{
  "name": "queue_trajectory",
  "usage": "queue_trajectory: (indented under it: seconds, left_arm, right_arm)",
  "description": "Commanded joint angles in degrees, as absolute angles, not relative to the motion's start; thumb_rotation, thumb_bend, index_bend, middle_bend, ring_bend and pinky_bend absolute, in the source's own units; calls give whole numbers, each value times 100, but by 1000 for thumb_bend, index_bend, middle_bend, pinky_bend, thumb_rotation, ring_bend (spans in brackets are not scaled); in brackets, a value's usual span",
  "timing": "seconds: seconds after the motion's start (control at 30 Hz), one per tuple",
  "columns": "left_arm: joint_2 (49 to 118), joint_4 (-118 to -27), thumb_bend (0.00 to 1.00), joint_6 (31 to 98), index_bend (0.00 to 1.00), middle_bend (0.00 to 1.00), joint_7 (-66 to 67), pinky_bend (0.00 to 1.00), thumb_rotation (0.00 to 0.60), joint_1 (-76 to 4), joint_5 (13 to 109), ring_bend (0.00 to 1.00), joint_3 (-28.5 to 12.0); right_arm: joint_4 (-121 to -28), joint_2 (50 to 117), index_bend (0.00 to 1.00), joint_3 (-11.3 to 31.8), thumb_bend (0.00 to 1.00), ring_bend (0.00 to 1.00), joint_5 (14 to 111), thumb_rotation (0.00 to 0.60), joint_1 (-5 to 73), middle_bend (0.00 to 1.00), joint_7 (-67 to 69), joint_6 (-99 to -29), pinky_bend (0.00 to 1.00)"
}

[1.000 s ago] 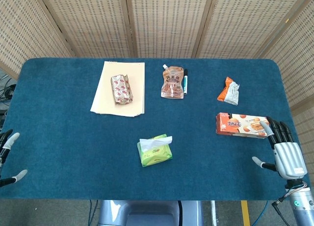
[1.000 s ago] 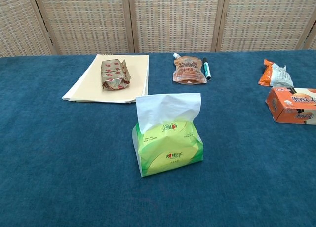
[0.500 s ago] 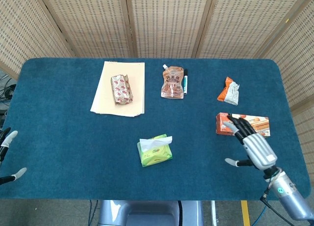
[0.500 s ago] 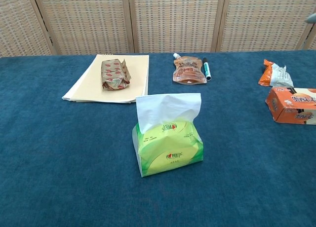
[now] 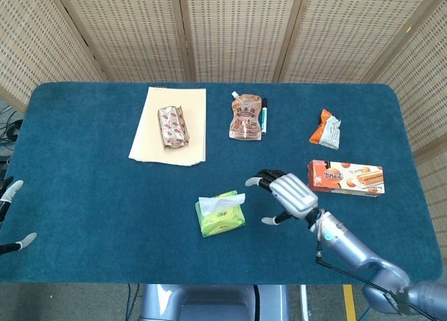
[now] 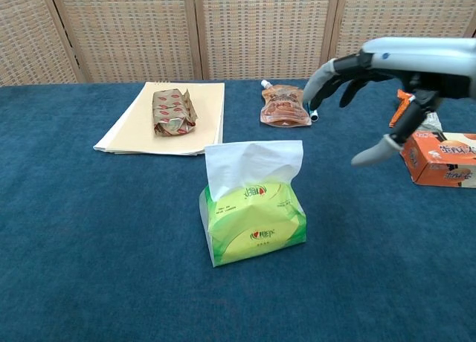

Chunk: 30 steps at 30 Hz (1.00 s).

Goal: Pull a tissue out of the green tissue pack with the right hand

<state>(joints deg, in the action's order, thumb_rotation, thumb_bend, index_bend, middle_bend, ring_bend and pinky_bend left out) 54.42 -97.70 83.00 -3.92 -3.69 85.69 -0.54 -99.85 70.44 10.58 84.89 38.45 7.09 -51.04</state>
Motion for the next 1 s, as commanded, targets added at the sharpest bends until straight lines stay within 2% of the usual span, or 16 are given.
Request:
queue_trajectory:
  seconds: [0.03,0.2,0.37,0.53,0.57,0.63,0.87,1.0]
  left_arm:
    - [5422,-9785,0,8261,0,0,-430,0,600,-387,8526,0,-70]
    - [5378,-9769,0,8174,0,0,-546,0,600,-423,8466,0,-86]
    - [5324,-9733,0,8124,0,0,-714,0,600,-442,8438,0,-97]
    - [5279,-9739,0,8103,0,0,-818,0,600,-457,8427,0,-110]
    - [5274,-9747,0,8096,0,0,-820,0,600,-461,8426,0,-111]
    - [5267,-9776,0,8078,0,0,-806,0,600,-475,8428,0,-112]
    - [5249,-9808,0,8094,0,0,-813,0,600,-467,8445,0,-101]
    - [5239,-9812,0,8132,0,0,-826,0,600,-448,8501,0,-77]
  right_arm:
    - [-9793,7901,287,1311,136,224,7480,600,4314,310,-465,-4729,261]
    - [-9652,8398,300,1342,194,254,6710,600,4572,341,-1288,-4719,299]
    - [-9569,8701,357,1317,316,339,6139,600,4770,432,-1829,-4780,349]
    - [-9580,8855,616,1300,635,543,5930,600,4864,661,-2002,-4883,441]
    - [-9608,8855,651,1301,699,565,5924,600,4869,686,-1994,-4901,446]
    - [-9676,8824,675,1304,751,582,5950,600,4876,704,-1989,-4944,449]
    - [-10071,8554,688,1347,754,584,6239,600,4774,707,-1868,-5266,449]
    - [-10241,8393,688,1473,750,585,6655,600,4625,707,-1730,-5749,449]
